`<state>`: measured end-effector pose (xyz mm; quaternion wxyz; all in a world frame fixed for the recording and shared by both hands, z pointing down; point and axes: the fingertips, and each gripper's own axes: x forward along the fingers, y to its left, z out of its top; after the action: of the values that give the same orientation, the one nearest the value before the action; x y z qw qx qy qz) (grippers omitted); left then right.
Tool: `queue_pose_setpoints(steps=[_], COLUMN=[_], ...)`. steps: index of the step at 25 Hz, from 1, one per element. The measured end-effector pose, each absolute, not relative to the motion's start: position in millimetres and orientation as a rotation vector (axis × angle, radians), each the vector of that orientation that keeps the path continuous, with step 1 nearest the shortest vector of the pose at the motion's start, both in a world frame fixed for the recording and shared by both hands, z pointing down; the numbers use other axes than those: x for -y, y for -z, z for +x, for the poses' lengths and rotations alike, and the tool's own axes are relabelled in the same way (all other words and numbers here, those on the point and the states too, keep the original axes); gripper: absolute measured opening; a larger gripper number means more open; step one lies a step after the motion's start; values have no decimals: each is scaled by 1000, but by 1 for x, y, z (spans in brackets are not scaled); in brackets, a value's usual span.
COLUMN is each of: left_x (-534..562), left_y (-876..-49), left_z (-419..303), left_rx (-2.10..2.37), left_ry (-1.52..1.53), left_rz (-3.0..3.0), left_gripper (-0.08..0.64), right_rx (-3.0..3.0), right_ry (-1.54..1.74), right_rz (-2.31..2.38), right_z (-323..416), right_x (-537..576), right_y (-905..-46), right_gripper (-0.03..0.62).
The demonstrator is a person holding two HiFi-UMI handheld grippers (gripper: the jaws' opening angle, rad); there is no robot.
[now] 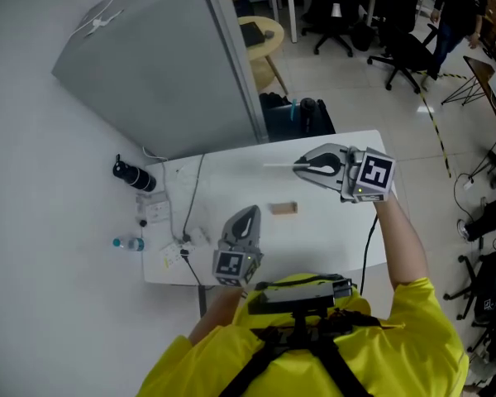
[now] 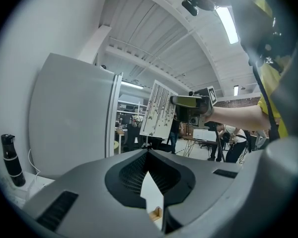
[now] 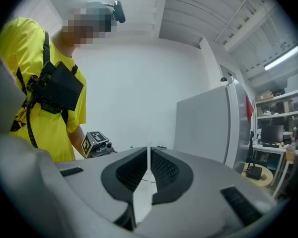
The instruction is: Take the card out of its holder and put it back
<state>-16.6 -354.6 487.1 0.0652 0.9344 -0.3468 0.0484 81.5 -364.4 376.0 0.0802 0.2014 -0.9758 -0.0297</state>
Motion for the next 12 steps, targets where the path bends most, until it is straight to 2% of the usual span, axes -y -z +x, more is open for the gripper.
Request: queue_pose_setpoints(steps=[7,12], left_x=[350,348], left_y=[-492,-496], left_z=[-18,-20], left_rx=[1046,1051], left_ry=[-174,-202], left_rz=[2814,2791], left_gripper=[0,0], right_rx=[2898,2870], right_ry=[75,-46], right_rz=[601,577], right_z=[82,83], right_x=[363,368], right_y=[-382,-423], right_gripper=[21,21])
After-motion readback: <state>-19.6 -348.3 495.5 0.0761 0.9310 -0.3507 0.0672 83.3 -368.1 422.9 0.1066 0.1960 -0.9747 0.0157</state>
